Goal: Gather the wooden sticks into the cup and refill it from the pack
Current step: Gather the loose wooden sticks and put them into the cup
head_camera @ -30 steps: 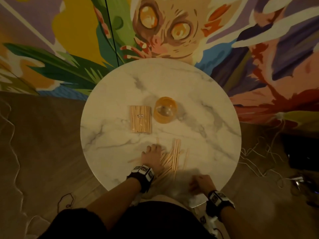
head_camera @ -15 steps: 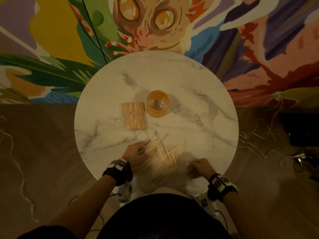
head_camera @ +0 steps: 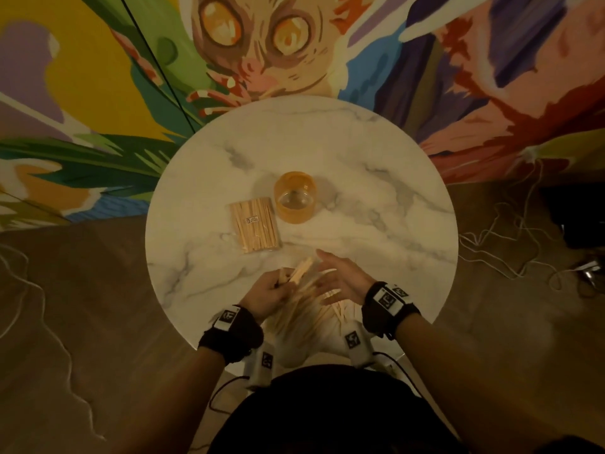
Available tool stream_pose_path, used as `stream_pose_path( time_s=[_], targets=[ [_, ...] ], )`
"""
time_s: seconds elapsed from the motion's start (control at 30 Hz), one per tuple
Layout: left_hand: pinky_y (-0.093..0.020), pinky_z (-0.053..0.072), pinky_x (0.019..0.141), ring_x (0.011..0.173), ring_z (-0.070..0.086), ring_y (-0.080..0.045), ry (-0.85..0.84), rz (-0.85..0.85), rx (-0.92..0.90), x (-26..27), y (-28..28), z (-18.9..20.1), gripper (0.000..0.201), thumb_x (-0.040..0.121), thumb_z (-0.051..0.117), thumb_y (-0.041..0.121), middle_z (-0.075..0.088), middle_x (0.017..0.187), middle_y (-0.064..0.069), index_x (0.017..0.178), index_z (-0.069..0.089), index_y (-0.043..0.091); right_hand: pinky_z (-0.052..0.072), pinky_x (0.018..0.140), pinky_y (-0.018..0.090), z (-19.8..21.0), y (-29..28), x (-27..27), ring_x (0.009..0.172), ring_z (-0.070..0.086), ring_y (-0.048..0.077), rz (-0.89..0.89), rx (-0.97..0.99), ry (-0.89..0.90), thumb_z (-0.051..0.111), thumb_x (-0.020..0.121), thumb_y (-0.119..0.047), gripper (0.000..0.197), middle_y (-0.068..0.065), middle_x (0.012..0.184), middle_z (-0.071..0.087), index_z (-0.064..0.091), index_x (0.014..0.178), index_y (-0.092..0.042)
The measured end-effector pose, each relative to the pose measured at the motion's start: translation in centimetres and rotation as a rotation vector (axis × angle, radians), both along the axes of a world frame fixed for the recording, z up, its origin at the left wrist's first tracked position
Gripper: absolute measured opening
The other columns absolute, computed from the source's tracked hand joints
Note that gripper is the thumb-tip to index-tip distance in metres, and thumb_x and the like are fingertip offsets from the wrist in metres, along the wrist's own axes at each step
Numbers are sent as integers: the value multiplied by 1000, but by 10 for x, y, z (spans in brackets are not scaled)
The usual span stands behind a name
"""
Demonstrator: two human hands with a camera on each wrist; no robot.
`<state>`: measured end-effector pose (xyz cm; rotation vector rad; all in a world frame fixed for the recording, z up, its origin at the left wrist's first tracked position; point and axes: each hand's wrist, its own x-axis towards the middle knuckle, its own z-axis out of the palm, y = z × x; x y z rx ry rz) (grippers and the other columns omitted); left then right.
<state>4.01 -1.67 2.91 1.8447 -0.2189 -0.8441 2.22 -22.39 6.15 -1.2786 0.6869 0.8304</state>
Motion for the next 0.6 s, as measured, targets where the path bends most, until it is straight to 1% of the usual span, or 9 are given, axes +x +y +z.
stream_pose_path(
  time_s=[0.07, 0.13, 0.2, 0.27, 0.3, 0.33, 0.4, 0.5, 0.6],
  targets=[
    [-14, 41, 64, 66, 55, 6, -48, -58, 10, -6, -11, -2, 12, 94, 53, 20, 64, 75, 17, 101, 62, 24, 56, 70, 38, 0, 5, -1, 80, 67, 30, 17, 64, 18, 60, 89, -47, 44, 16, 91, 68, 64, 104, -5],
    [-19, 41, 69, 74, 55, 3, -108, -107, 40, -8, -16, -8, 11, 95, 52, 21, 65, 87, 7, 101, 60, 22, 56, 66, 34, -3, 7, -2, 75, 69, 28, 3, 69, 6, 62, 90, -36, 39, 19, 88, 68, 66, 105, 0],
    [-27, 42, 74, 80, 56, -5, -101, -104, 60, -9, -19, -11, 14, 97, 50, 20, 63, 91, 2, 105, 60, 15, 57, 63, 32, -6, 6, -4, 70, 69, 27, -29, 53, -14, 65, 89, -28, 37, 20, 85, 68, 66, 107, 4],
    [-34, 45, 77, 84, 57, -13, -64, -74, 48, -12, -24, -8, 20, 96, 47, 24, 65, 95, -4, 109, 57, 12, 56, 62, 32, -9, 4, -6, 68, 69, 27, -57, 42, -31, 68, 87, -26, 31, 20, 83, 68, 67, 103, 1],
    [-30, 45, 76, 83, 57, -14, -74, -79, 57, -12, -27, -5, 20, 96, 46, 25, 65, 95, -6, 109, 55, 12, 56, 62, 32, -10, 3, -5, 67, 69, 27, -72, 29, -35, 70, 85, -26, 30, 19, 81, 69, 67, 102, -1],
    [-21, 43, 72, 79, 56, -11, -104, -91, 85, -12, -29, -2, 18, 98, 44, 23, 63, 92, -4, 108, 53, 12, 54, 60, 31, -11, 3, -5, 65, 68, 26, -87, 10, -41, 72, 83, -27, 30, 17, 80, 69, 67, 101, -2],
    [-9, 34, 61, 72, 51, -8, -190, -108, 146, -11, -36, 1, 13, 101, 41, 23, 58, 84, 2, 105, 50, 14, 48, 55, 27, -12, 1, -3, 59, 63, 24, -130, -20, -63, 74, 81, -28, 30, 14, 76, 68, 68, 97, -4],
    [-12, 33, 57, 67, 50, -9, -239, -99, 146, -9, -41, 5, 16, 102, 38, 31, 54, 75, 7, 93, 47, 22, 43, 52, 26, -11, -4, -2, 53, 58, 21, -197, -11, -127, 75, 81, -28, 29, 14, 71, 65, 70, 89, -1],
    [-24, 36, 60, 62, 50, -9, -260, -100, 149, -8, -41, 7, 22, 102, 38, 35, 54, 69, 6, 88, 48, 21, 45, 52, 27, -5, -8, -1, 55, 59, 22, -192, -10, -196, 74, 82, -29, 36, 18, 74, 64, 70, 92, 6]
  ],
)
